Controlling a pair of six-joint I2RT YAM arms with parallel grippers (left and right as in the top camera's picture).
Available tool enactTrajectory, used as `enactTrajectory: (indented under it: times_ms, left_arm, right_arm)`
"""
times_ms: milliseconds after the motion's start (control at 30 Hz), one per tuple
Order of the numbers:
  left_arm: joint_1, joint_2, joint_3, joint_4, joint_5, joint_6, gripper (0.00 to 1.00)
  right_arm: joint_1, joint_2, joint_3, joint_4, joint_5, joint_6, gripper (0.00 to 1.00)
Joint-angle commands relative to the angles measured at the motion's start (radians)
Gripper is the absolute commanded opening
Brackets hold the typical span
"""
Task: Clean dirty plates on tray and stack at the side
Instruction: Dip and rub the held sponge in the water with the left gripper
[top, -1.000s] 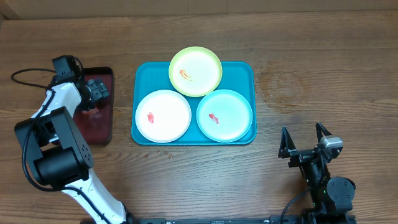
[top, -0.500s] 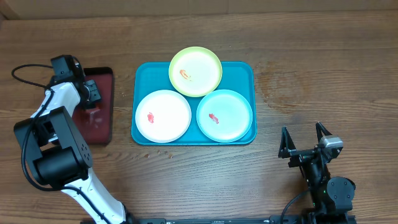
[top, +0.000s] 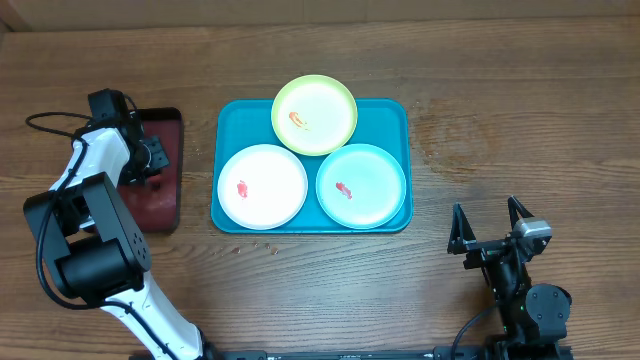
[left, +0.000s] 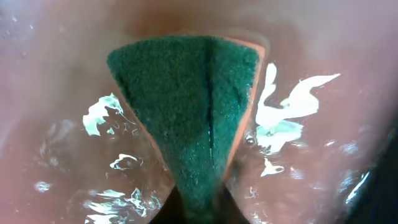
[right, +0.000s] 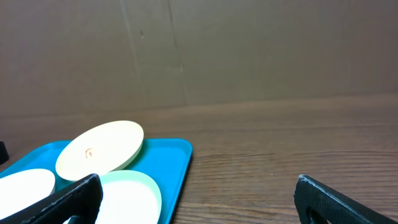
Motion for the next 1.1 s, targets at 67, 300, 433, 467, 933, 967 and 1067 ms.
enactTrajectory:
  times_ms: [67,300,433,467,933,967,1067]
  left_arm:
    - [0.008,0.051,-0.043,0.051,-0.056,-0.007,1.0]
    - [0.008,0.051,-0.043,0.184,-0.063,0.008,1.0]
    - [0.008,0.051,-0.043,0.214,-0.063,0.008,0.42]
    - [0.008,0.051,-0.043,0.215,-0.063,0.008,0.3]
    - [0.007,0.051,-0.043,0.042,-0.056,-0.045,1.0]
    - [0.007,0.051,-0.043,0.024,-0.044,-0.058,0.91]
    - [0.007,0.051,-0.043,-0.014,-0.007,-0.076,0.51]
  right_arm:
    - [-0.003,-0.007,-0.01,0.005,0.009,-0.003,1.0]
    - [-0.003,-0.007,-0.01,0.005,0.009,-0.003,1.0]
    - [-0.003,-0.007,-0.01,0.005,0.009,-0.003,1.0]
    - [-0.003,-0.007,-0.01,0.005,0.009,-0.003,1.0]
    - [-0.003,-0.007,-0.01,0.005,0.009,-0.003,1.0]
    - [-0.003,-0.007,-0.01,0.005,0.009,-0.003,1.0]
    - [-0.003,-0.007,-0.01,0.005,0.009,-0.003,1.0]
